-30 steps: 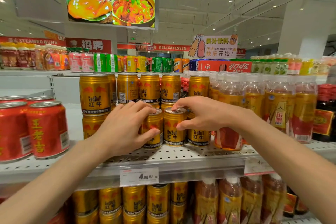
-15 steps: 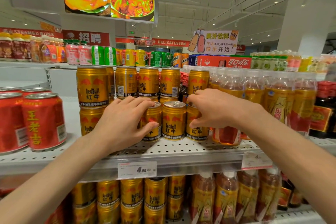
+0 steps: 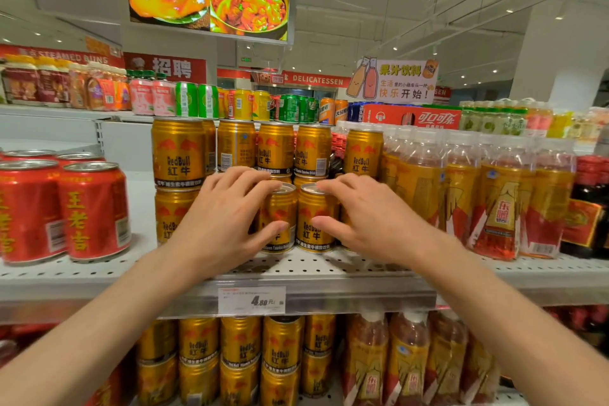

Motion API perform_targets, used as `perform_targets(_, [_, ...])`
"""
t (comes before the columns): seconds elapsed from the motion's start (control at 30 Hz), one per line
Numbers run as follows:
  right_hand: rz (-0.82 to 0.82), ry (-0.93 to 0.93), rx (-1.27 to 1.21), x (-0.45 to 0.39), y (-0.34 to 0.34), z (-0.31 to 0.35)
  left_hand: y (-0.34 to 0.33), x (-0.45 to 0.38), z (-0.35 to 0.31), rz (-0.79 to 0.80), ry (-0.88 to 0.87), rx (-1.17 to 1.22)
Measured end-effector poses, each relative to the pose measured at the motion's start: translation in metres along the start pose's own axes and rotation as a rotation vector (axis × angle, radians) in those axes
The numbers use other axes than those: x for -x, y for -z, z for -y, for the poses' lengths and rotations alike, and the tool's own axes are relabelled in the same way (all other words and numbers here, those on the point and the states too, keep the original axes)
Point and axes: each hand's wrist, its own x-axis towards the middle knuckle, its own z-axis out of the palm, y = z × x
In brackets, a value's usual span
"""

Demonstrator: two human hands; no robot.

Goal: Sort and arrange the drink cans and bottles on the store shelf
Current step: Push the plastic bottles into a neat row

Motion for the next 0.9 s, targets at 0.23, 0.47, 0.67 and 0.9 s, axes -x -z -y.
perform_targets(0.23, [-0.246, -0.08, -0.074, 0.004, -0.035, 0.005, -0.013, 0.021, 0.002, -0.074, 0.136, -0.041])
perform_targets(0.47, [-0.367, -0.088, -0.091, 0.01, -0.05, 0.009, -0.019, 0.027, -0.003, -0.141, 0.131, 0.068])
perform_targets(0.67, [-0.417, -0.09, -0.354, 0.046, -0.053, 0.018, -0.016, 0.054, -0.013, -0.273, 0.161, 0.371])
perform_targets(0.9, [-0.446, -0.294, -0.686, 0.123, -0.061, 0.048, -0.011, 0.118, -0.044, -0.357, 0.325, 0.729])
